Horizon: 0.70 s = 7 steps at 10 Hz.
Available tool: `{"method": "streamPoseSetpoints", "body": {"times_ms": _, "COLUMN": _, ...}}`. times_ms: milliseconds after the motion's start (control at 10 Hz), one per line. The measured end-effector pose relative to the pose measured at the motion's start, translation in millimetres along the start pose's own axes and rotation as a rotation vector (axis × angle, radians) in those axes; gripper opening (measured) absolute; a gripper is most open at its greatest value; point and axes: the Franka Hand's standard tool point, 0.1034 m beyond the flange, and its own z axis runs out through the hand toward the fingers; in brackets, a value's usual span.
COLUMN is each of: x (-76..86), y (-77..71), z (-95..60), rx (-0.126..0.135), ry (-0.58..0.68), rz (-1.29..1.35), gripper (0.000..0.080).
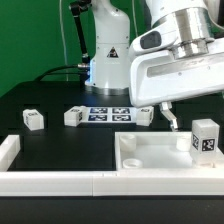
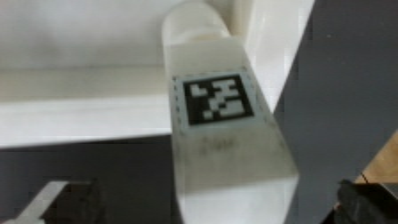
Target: Assemble square table
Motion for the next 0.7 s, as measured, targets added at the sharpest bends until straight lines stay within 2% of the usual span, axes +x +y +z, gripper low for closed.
{"method": "streamPoseSetpoints", "body": {"times_ms": 100, "x": 3.7, "y": 0.1, "z": -0.5, "rx": 0.018, "ry": -0.048, "rz": 0.01, "gripper": 0.0649}}
{"method": "streamPoseSetpoints", "body": {"times_ms": 200, "x": 3.2, "y": 4.7, "z": 1.4, "rx": 0.021, "ry": -0.065, "rz": 0.02, "gripper": 0.0649}}
{"method": "streamPoseSetpoints", "body": {"times_ms": 300, "x": -4.3, "y": -1.1, "z": 2.1, "rx": 0.045, "ry": -0.158, "rz": 0.026, "gripper": 0.0649}}
{"method": "streamPoseSetpoints", "body": {"times_ms": 500, "x": -7.4, "y": -7.0, "z": -0.7, "rx": 0.086, "ry": -0.288, "rz": 0.033, "gripper": 0.0649}}
{"method": "streamPoseSetpoints", "body": {"times_ms": 600, "x": -5.0, "y": -4.9, "z": 0.0, "rx": 0.086, "ry": -0.328, "rz": 0.021, "gripper": 0.0649}}
{"method": "streamPoseSetpoints", "body": {"times_ms": 700, "x": 5.6, "y": 2.2, "z": 1.2, "rx": 0.038, "ry": -0.355, "rz": 0.018, "gripper": 0.0649}}
